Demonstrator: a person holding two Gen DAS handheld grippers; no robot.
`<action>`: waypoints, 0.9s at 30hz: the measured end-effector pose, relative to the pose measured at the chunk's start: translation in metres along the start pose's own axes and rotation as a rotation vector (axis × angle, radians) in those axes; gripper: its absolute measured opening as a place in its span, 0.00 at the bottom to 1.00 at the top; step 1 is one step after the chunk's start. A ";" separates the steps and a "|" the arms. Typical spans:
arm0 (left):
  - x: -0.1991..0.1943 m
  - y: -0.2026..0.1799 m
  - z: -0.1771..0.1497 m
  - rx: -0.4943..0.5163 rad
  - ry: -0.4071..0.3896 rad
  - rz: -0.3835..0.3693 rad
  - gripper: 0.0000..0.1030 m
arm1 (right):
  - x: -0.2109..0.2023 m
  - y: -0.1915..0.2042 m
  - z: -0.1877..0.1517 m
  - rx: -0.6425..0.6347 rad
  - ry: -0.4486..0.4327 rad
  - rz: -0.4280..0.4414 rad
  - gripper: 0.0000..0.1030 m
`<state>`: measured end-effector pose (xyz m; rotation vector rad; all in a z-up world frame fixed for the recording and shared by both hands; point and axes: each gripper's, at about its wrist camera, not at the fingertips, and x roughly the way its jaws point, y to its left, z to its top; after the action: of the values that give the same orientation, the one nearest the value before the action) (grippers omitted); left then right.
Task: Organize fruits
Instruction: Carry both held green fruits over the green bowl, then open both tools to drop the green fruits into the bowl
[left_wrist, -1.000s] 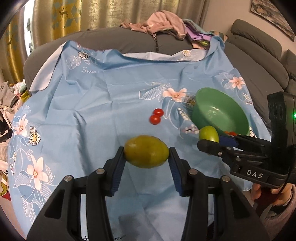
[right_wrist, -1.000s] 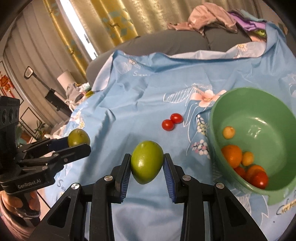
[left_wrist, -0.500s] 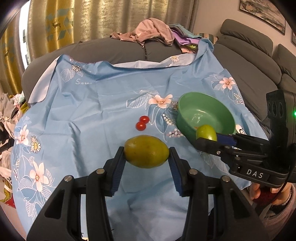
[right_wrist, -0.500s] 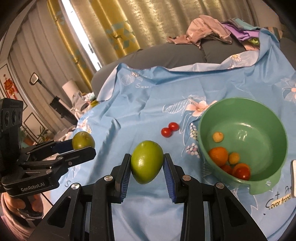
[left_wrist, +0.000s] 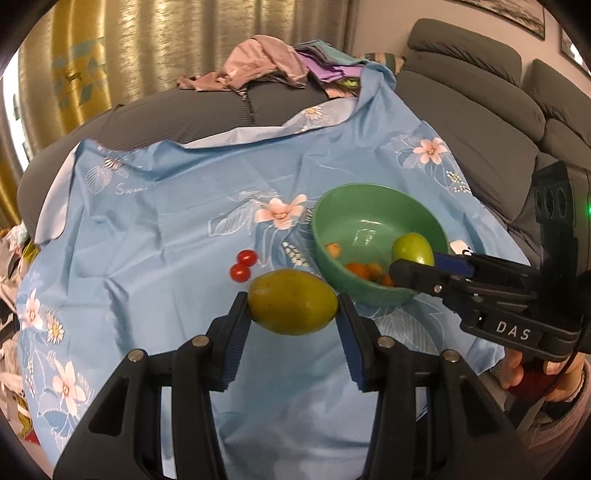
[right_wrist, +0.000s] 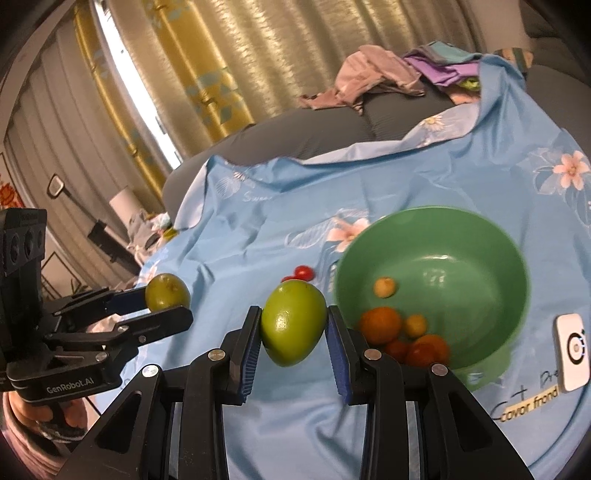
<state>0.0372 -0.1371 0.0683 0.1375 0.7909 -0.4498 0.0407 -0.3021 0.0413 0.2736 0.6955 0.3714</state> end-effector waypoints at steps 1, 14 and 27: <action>0.002 -0.003 0.002 0.006 0.002 -0.006 0.45 | -0.001 -0.003 0.001 0.005 -0.005 -0.005 0.35; 0.049 -0.043 0.045 0.070 0.026 -0.131 0.45 | -0.018 -0.065 0.013 0.114 -0.074 -0.107 0.35; 0.149 -0.073 0.069 0.126 0.156 -0.139 0.45 | 0.015 -0.111 0.022 0.125 -0.007 -0.240 0.35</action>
<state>0.1419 -0.2727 0.0131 0.2379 0.9284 -0.6259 0.0928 -0.3982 0.0087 0.3059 0.7373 0.0988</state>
